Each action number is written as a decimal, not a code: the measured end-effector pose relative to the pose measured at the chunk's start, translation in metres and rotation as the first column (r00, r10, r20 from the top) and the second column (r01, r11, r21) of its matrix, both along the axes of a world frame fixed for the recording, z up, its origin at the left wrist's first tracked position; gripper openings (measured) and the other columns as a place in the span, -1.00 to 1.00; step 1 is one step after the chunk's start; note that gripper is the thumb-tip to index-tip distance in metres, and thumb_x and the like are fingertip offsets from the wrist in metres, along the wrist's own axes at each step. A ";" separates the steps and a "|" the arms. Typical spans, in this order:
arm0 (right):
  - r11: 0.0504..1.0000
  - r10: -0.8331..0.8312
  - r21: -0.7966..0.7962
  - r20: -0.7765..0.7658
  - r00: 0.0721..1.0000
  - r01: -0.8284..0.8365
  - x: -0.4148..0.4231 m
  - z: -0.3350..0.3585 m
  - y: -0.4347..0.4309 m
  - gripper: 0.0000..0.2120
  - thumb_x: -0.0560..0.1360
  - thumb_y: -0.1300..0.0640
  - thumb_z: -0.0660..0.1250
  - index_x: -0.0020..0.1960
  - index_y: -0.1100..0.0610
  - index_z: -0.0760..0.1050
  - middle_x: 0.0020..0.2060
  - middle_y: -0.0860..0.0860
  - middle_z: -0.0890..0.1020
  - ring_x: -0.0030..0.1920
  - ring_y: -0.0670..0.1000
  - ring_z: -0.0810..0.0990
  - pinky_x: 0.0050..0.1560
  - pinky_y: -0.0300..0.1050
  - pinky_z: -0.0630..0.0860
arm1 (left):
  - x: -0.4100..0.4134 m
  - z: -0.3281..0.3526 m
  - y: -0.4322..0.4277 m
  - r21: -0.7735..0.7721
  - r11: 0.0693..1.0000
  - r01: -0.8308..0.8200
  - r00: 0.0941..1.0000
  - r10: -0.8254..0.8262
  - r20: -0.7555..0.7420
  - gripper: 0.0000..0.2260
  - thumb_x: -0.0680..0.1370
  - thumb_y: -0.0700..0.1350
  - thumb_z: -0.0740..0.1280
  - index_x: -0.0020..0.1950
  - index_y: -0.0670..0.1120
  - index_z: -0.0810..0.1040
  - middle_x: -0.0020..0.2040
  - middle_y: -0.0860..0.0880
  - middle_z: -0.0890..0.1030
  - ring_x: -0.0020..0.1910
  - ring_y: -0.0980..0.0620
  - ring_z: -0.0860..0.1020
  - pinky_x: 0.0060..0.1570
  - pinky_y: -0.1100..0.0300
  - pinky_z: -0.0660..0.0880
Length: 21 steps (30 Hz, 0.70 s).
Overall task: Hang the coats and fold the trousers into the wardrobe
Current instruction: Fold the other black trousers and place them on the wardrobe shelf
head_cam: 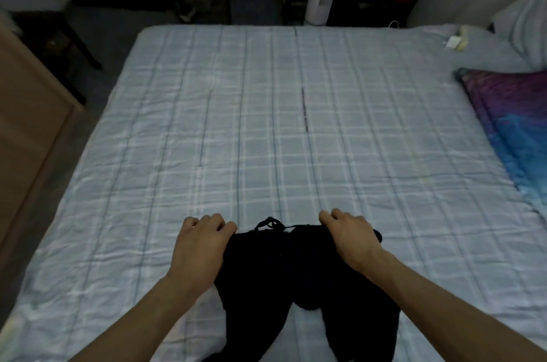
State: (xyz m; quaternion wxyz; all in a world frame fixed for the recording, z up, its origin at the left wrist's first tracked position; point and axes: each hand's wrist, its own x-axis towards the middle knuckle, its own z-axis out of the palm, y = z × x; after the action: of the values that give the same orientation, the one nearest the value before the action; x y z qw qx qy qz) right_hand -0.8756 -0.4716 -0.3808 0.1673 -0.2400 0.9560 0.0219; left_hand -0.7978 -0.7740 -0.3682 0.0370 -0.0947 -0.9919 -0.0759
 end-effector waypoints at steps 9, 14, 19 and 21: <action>0.985 -0.084 -0.161 -0.185 0.979 0.055 0.077 0.144 0.001 -0.66 0.48 0.14 0.35 0.18 0.03 0.29 -0.04 -0.01 0.43 -0.20 0.08 0.52 -0.36 -0.06 0.36 | 0.043 0.140 -0.009 -0.111 0.993 -0.031 0.948 -0.006 -0.319 -0.87 0.37 -0.27 0.42 -0.16 -0.07 0.56 -0.26 -0.03 0.51 -0.34 -0.09 0.48 -0.19 0.10 0.15; 0.981 -0.111 -0.189 -0.343 0.933 0.047 0.128 0.212 0.009 -0.68 0.46 0.11 0.35 0.16 0.04 0.35 -0.03 -0.01 0.44 -0.12 0.07 0.51 -0.36 -0.06 0.39 | 0.092 0.207 -0.021 -0.174 0.985 -0.011 0.897 -0.067 -0.437 -0.86 0.46 -0.12 0.21 -0.15 -0.06 0.57 -0.24 -0.04 0.52 -0.32 -0.09 0.47 -0.20 0.10 0.12; 0.977 -0.142 -0.208 -0.462 0.875 0.048 0.173 0.260 0.010 -0.82 0.51 0.14 0.30 0.09 0.04 0.37 -0.08 -0.03 0.43 -0.16 0.04 0.48 -0.37 -0.09 0.29 | 0.130 0.256 -0.032 -0.182 0.983 -0.013 0.851 -0.085 -0.518 -0.91 0.43 -0.17 0.27 -0.18 -0.07 0.57 -0.25 -0.05 0.52 -0.33 -0.11 0.48 -0.28 0.07 0.22; 0.970 -0.154 -0.242 -0.517 0.842 0.029 0.189 0.279 0.009 -0.84 0.51 0.14 0.31 0.07 0.04 0.40 -0.10 -0.02 0.44 -0.18 0.07 0.49 -0.39 -0.10 0.21 | 0.142 0.275 -0.037 -0.178 0.984 -0.018 0.833 -0.083 -0.547 -0.90 0.45 -0.15 0.27 -0.16 -0.07 0.58 -0.24 -0.05 0.52 -0.32 -0.12 0.49 -0.28 0.05 0.24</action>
State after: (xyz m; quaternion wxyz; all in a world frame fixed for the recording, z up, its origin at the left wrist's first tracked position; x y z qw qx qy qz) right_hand -0.6868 -0.4626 -0.1018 -0.1312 -0.1956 0.9715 -0.0288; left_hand -0.6555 -0.8110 -0.0933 0.3116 -0.1323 -0.9400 0.0417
